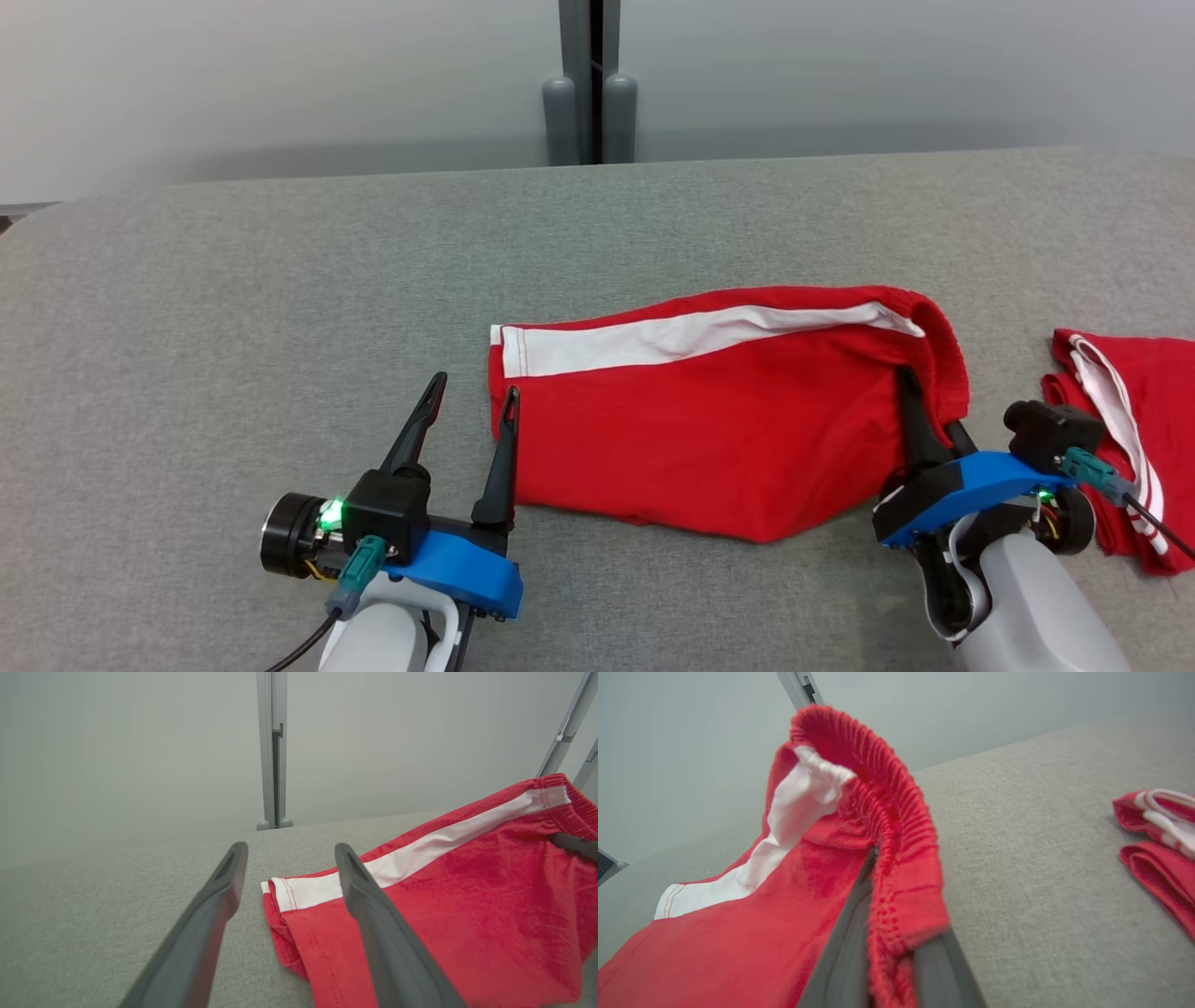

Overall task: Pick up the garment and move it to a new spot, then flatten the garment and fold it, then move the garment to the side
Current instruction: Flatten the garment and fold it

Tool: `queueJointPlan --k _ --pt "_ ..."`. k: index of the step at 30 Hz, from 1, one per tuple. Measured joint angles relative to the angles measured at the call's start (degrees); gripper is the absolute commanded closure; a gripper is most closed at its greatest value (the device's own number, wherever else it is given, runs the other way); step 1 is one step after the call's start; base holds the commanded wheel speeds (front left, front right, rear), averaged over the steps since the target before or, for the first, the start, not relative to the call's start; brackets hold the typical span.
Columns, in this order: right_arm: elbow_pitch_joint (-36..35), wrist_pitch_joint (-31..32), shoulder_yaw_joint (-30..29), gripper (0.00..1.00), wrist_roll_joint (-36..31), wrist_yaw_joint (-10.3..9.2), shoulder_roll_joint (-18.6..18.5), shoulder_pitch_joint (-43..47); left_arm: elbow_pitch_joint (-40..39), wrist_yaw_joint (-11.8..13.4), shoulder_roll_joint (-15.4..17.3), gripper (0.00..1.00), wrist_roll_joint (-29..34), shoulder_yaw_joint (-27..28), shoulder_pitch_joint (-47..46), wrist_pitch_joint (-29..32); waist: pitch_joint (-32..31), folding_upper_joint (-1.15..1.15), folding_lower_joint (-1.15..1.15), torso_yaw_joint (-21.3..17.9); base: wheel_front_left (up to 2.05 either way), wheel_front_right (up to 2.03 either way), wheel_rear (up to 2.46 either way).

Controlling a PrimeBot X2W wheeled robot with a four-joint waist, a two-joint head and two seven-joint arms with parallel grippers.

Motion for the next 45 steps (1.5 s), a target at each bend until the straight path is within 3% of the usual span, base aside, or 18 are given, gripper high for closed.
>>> queueJointPlan --k 10,16,27,28,29,30,37,45 --pt "-6.97 0.00 7.67 1.00 3.74 0.00 -0.01 0.05 -0.31 -0.13 0.00 0.00 0.00 0.54 1.46 0.00 -0.81 0.00 0.00 4.05 0.00 0.00 0.00" --pt "-9.36 0.00 15.22 1.00 5.73 0.00 0.02 -0.21 -0.62 -0.18 0.01 0.00 -0.18 0.45 2.09 0.00 -1.17 0.00 0.00 7.02 0.00 0.00 0.00" --pt "-1.86 0.00 25.16 1.00 6.98 0.00 0.00 -5.66 -0.32 -0.40 0.01 0.00 -1.05 -1.79 2.18 0.00 -1.08 0.00 0.00 10.64 0.00 0.00 0.00" --pt "-0.77 0.01 26.11 0.87 7.15 0.00 -0.01 -6.08 -0.23 -0.37 0.02 0.00 -1.11 -2.07 1.97 0.00 -1.05 0.00 0.00 11.00 0.00 0.00 0.00" --pt "0.26 0.15 27.03 0.30 7.79 -0.01 -0.03 -6.32 -0.13 -0.38 0.01 0.00 -1.18 -2.35 1.75 0.00 -1.03 0.00 0.00 11.33 0.00 0.00 0.00" --pt "1.24 0.20 27.89 0.00 8.16 0.00 -0.02 -6.67 -0.02 -0.36 0.01 0.00 -1.23 -2.58 1.64 0.00 -0.97 0.00 0.00 11.61 0.00 0.00 0.00" --pt "0.09 0.15 29.76 0.00 9.98 0.00 0.02 -8.92 0.41 0.43 0.01 0.00 -1.59 -2.10 1.62 0.00 -0.63 0.00 0.00 11.08 0.00 0.00 0.00" --pt "-5.27 0.14 17.35 0.00 1.56 0.00 0.00 -6.16 0.25 0.99 0.01 0.00 -0.93 1.20 1.94 0.00 -0.09 -0.01 0.01 7.74 0.00 0.00 0.00"
